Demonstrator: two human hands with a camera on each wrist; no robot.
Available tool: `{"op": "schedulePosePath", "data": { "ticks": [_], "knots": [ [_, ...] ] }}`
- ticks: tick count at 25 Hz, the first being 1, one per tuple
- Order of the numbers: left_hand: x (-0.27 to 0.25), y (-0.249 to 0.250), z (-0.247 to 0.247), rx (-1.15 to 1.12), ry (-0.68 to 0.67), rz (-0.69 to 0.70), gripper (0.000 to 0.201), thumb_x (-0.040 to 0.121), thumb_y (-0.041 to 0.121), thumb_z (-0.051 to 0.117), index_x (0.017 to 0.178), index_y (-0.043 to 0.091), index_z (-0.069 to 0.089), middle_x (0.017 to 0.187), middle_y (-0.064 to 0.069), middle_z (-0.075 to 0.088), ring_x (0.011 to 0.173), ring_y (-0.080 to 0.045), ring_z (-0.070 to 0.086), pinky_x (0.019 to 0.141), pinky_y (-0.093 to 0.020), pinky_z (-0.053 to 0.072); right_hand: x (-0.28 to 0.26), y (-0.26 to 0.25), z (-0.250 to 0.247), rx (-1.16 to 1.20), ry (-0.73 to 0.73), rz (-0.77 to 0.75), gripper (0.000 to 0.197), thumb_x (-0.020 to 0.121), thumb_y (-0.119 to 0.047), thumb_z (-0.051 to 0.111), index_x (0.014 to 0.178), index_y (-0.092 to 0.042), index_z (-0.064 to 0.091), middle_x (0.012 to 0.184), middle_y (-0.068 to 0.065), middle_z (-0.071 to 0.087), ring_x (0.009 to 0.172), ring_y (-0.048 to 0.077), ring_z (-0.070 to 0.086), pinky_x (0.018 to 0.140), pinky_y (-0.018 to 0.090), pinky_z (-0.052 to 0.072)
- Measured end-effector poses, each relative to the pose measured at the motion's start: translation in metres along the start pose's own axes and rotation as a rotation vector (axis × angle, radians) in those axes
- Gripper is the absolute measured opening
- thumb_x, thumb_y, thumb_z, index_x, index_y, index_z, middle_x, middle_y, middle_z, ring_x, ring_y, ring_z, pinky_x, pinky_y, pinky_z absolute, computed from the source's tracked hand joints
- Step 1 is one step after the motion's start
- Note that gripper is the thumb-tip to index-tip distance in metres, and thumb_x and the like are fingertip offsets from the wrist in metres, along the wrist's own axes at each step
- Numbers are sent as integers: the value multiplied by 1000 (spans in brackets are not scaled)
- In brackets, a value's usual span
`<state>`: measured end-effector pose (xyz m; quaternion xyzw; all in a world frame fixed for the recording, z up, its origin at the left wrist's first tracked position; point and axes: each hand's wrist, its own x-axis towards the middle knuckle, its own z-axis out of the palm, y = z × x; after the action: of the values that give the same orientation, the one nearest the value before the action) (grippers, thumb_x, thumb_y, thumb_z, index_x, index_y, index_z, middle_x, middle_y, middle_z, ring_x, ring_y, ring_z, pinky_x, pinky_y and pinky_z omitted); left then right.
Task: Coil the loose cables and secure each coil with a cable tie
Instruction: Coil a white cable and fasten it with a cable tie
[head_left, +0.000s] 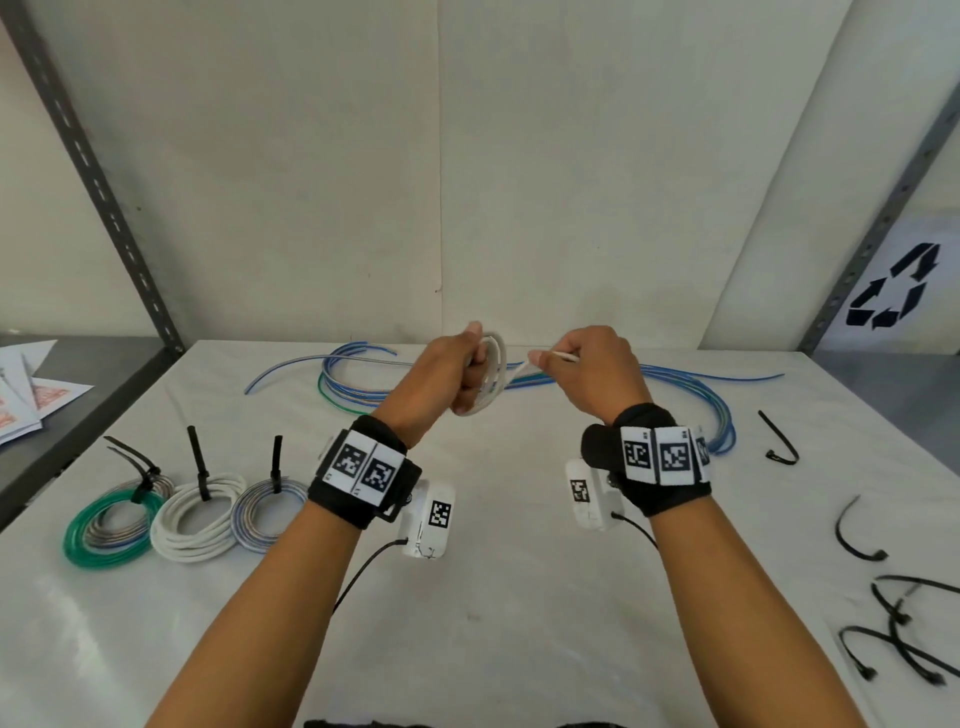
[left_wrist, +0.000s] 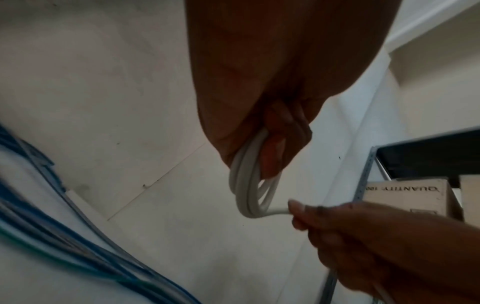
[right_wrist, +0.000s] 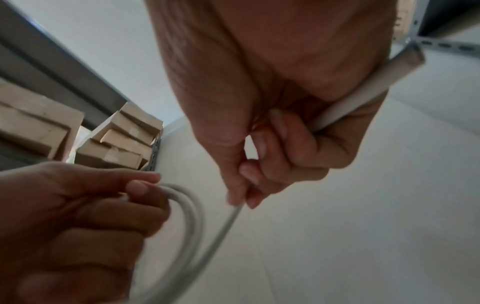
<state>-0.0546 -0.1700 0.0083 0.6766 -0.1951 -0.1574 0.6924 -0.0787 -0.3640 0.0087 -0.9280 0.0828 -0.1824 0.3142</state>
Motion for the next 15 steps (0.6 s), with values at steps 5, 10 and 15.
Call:
{"op": "schedulePosePath", "data": {
  "ticks": [5, 10, 15],
  "knots": [
    [-1, -4, 10, 186, -41, -23, 41, 109, 43, 23, 90, 13, 43, 61, 8, 30, 55, -12, 25, 58, -31, 24, -8, -20, 12, 491, -85, -1, 35, 99, -7, 49, 71, 8, 61, 51, -6, 56, 53, 19, 45, 58, 32, 37],
    [-2, -7, 15, 281, 38, 69, 46, 109, 48, 18, 82, 18, 41, 64, 11, 33, 61, -10, 31, 67, -35, 32, -21, -39, 22, 584, -61, -140, 28, 102, -11, 52, 87, 1, 72, 64, 3, 60, 57, 11, 52, 59, 27, 44],
    [-1, -6, 20, 165, 84, 189, 54, 108, 53, 18, 84, 15, 48, 63, 11, 40, 61, -8, 39, 64, -27, 39, -28, -44, 29, 485, -4, -262, 26, 105, -21, 50, 117, -16, 73, 93, 3, 69, 89, 12, 64, 78, 21, 49]
  ]
}}
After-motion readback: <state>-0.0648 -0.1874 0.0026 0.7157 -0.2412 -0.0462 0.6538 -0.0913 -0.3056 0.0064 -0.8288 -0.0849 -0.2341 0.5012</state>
